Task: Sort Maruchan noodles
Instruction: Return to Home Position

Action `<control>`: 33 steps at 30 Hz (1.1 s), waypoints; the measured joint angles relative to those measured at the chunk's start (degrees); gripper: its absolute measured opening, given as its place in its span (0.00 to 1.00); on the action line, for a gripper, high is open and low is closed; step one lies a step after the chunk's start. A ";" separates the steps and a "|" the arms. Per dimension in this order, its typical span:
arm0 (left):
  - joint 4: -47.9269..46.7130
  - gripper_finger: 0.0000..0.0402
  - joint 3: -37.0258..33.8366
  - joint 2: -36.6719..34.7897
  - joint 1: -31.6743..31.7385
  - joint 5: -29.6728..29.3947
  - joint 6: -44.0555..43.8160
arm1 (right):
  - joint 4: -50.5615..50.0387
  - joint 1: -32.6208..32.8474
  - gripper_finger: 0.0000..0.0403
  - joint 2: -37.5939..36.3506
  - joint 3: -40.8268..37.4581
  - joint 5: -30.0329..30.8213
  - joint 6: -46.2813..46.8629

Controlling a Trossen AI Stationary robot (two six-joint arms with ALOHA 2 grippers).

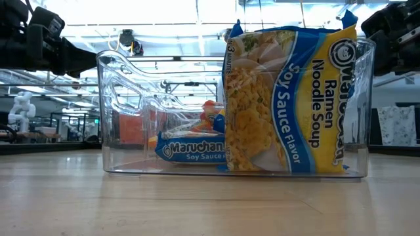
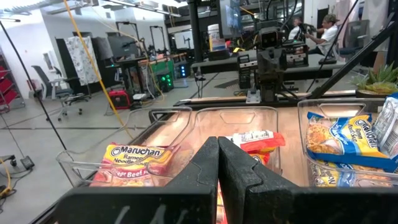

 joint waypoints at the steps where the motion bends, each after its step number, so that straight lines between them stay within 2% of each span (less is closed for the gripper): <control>1: 0.00 0.01 0.00 -0.01 0.00 0.00 0.00 | 0.00 0.00 0.00 0.02 0.00 0.05 0.44; 33: 0.01 0.01 0.04 0.00 0.00 0.00 0.00 | 0.04 0.00 0.00 0.04 0.00 0.15 0.97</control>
